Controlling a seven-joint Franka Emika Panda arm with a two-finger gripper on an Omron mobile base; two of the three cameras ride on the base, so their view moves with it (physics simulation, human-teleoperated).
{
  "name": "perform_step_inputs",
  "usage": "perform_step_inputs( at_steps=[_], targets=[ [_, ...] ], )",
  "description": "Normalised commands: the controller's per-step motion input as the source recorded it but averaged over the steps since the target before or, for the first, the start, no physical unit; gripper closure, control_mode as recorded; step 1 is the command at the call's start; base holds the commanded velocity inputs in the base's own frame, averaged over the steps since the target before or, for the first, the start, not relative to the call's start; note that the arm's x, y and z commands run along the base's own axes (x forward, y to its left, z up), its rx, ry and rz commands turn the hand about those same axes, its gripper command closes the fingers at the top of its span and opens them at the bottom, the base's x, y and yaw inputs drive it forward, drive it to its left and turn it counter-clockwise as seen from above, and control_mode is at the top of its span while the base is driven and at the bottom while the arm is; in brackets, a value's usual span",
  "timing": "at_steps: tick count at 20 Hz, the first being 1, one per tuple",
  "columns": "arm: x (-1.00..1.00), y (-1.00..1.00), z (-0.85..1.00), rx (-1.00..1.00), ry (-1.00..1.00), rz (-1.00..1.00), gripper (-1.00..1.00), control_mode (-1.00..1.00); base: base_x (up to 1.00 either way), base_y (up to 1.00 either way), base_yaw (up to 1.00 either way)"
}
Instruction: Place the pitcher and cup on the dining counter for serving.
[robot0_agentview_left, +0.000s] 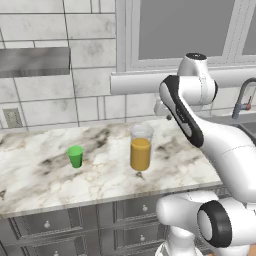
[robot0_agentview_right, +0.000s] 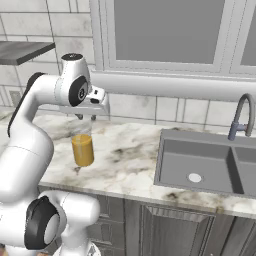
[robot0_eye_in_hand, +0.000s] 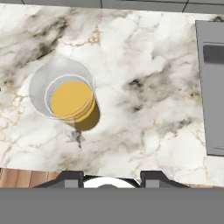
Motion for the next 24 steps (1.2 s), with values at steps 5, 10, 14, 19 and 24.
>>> perform_step_inputs(
  at_steps=[5,10,14,19,24],
  targets=[
    [-0.16,0.03,-0.01,0.00,-0.01,0.02,-1.00,-1.00,0.00,0.00,0.00],
    [0.00,0.19,-0.47,0.00,-0.03,0.05,-1.00,-1.00,0.00,0.00,0.00],
    [0.00,0.28,-0.74,0.00,0.00,0.09,-1.00,-1.00,0.00,0.00,0.00],
    [0.08,0.27,-0.62,0.05,0.00,0.13,-1.00,-1.00,0.00,0.00,0.00],
    [0.20,0.29,-0.47,0.02,0.00,0.12,-1.00,-1.00,0.00,0.00,0.00]
  ],
)
